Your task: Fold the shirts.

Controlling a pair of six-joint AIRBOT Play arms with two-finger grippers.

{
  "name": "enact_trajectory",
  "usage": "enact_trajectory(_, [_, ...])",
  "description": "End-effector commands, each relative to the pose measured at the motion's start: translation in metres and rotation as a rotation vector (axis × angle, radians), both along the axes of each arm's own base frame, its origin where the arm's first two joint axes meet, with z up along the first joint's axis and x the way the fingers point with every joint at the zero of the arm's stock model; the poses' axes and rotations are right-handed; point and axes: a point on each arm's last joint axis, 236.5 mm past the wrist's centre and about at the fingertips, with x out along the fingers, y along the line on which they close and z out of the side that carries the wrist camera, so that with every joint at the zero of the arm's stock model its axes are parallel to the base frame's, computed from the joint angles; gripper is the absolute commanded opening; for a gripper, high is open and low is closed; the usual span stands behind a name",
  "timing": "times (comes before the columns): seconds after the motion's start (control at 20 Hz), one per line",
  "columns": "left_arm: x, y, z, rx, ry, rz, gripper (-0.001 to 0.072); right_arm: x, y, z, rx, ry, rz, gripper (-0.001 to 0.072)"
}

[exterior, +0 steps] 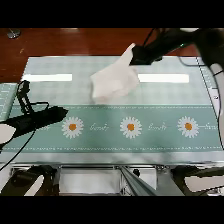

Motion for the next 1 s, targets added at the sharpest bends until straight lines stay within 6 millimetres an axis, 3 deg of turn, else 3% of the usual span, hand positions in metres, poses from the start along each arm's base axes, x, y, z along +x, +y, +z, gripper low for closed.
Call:
enact_trajectory(0.0, [0.000,0.000,0.000,0.000,0.001,-0.001,0.0031,0.001,-0.076,0.053,-0.092,-0.070,-0.138,0.0019])
enact_trajectory(0.25, [0.000,0.000,0.000,0.000,0.001,-0.001,0.0031,-0.034,-0.211,0.076,-0.114,0.028,-0.428,0.0020])
enact_trajectory(0.45, [0.000,0.000,0.000,0.000,-0.001,0.000,0.0030,-0.088,-0.303,0.082,-0.119,0.124,-0.688,0.0020])
enact_trajectory(0.55, [0.000,0.000,0.000,0.000,-0.002,0.001,0.0031,-0.117,-0.335,0.075,-0.105,0.170,-0.812,0.0020])
enact_trajectory(0.7, [0.000,0.000,0.000,0.001,-0.002,0.000,0.0031,-0.180,-0.373,0.040,-0.132,0.297,-0.993,0.0020])
enact_trajectory(0.85, [0.005,0.001,0.003,-0.002,-0.021,0.010,0.0031,-0.262,-0.410,0.007,-0.210,0.449,-1.242,0.0020])
enact_trajectory(0.95, [0.005,0.001,0.004,-0.003,-0.024,0.012,0.0031,-0.314,-0.413,-0.014,-0.239,0.550,-1.390,0.0020])
